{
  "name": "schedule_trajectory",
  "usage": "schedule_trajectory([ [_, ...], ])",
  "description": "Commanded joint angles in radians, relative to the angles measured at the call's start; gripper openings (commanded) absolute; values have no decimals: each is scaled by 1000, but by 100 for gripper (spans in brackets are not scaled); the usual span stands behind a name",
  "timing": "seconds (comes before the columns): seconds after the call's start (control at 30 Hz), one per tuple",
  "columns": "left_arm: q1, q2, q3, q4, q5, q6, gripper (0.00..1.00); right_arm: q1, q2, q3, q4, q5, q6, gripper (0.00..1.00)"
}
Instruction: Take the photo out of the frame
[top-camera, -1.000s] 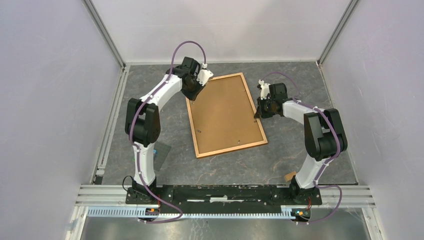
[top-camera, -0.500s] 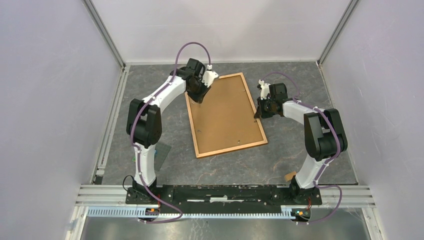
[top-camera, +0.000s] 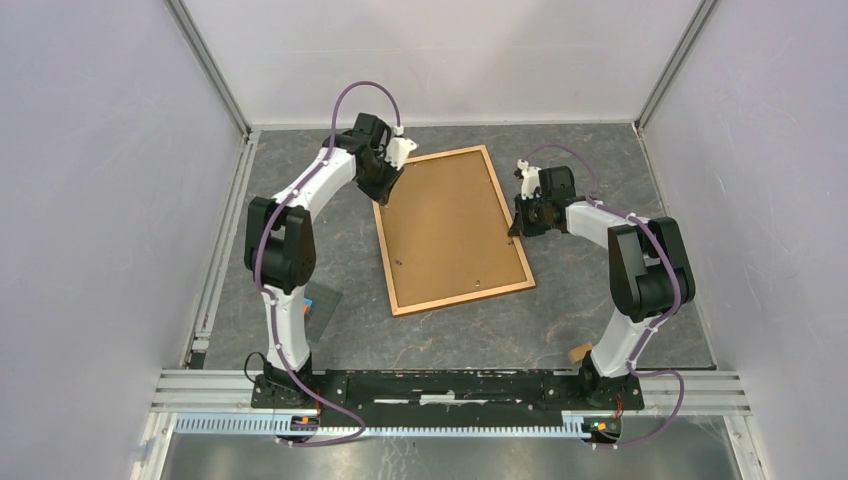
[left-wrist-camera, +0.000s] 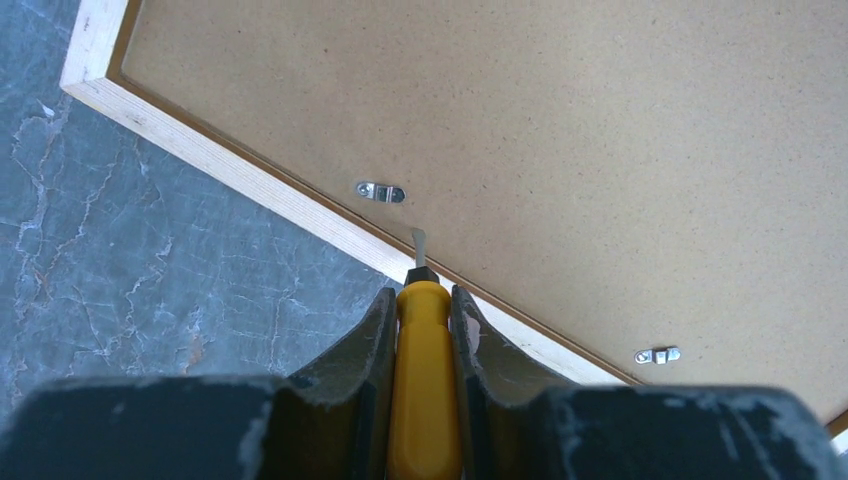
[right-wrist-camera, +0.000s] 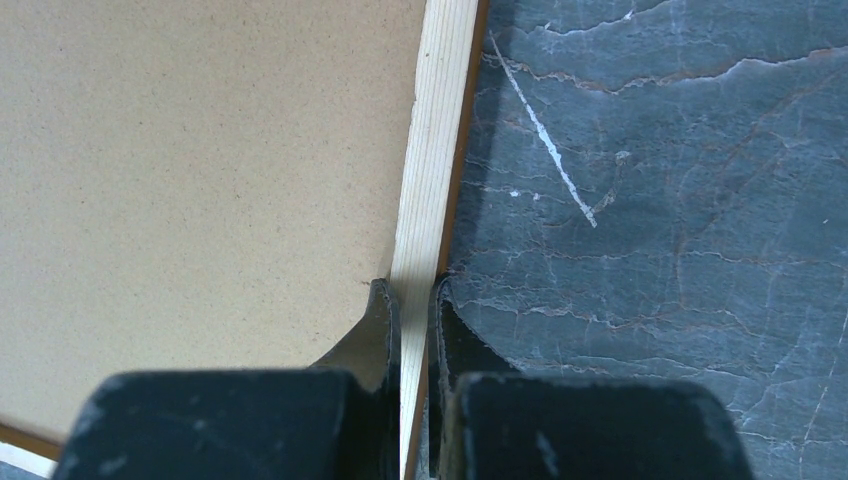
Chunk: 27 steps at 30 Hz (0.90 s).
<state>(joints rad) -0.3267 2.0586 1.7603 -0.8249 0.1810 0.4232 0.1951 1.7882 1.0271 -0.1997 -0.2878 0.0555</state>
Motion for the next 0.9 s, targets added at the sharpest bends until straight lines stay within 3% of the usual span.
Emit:
schedule_trajectory([
  [0.0,-4,12,22,56,-29,-1,2,7,31,-47,-99,-13,-48,0],
  [0.43,-5,55,114,110,-32,-12,2,7,36,-48,-100,-24,-79,0],
  [0.87,-6,11,54,103,22,-40,2,7,41,-48,-98,-28,-83,0],
])
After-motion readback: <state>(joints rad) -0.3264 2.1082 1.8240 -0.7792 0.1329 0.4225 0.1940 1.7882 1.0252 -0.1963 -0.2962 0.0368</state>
